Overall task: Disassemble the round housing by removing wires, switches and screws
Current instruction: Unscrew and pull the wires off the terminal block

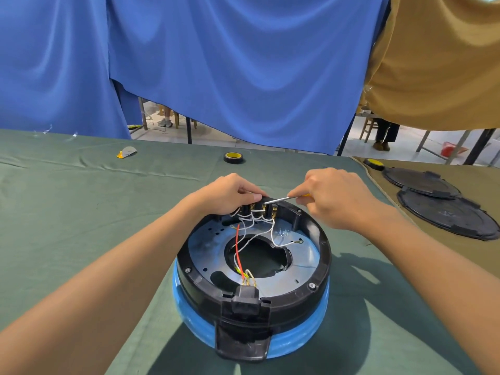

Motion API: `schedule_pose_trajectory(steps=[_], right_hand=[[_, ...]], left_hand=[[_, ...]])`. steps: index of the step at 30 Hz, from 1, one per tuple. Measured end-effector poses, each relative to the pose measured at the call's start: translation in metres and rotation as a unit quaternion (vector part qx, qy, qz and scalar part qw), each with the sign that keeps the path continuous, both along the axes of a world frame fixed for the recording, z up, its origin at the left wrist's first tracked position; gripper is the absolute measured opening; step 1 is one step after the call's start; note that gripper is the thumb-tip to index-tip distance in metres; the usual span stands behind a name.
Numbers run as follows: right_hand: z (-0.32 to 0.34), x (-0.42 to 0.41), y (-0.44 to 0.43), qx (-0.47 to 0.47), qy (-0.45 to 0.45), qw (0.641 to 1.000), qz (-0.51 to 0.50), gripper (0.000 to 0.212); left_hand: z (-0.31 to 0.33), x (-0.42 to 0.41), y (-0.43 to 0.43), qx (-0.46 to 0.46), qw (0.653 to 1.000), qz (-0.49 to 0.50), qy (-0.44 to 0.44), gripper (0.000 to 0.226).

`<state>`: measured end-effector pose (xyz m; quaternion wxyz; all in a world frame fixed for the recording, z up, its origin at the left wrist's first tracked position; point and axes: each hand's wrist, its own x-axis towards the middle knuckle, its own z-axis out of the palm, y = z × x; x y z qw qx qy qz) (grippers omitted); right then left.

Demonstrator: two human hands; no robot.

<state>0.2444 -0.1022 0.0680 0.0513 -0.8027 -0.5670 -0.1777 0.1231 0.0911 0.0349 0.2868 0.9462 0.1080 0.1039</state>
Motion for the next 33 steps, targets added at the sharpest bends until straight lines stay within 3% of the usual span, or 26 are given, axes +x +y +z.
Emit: schedule_pose_trajectory(steps=[8,15,22,33], right_hand=[[0.019,-0.006,0.012,-0.063,-0.098,0.992,0.042,0.032],[0.041,0.021,0.04,-0.172,0.049,0.984,0.017,0.025],[0.041,0.035,0.052,-0.199,0.195,0.959,0.049,0.021],[0.008,0.021,0.002,-0.061,0.048,0.997,0.025,0.031]], left_hand=[[-0.003,0.003,0.0,0.01,1.0,0.007,-0.014,0.026],[-0.003,0.004,0.0,0.014,1.0,0.018,-0.009,0.025],[0.001,0.0,-0.004,0.033,0.999,0.008,-0.013,0.027],[-0.005,0.003,0.003,0.027,0.999,0.013,-0.019,0.025]])
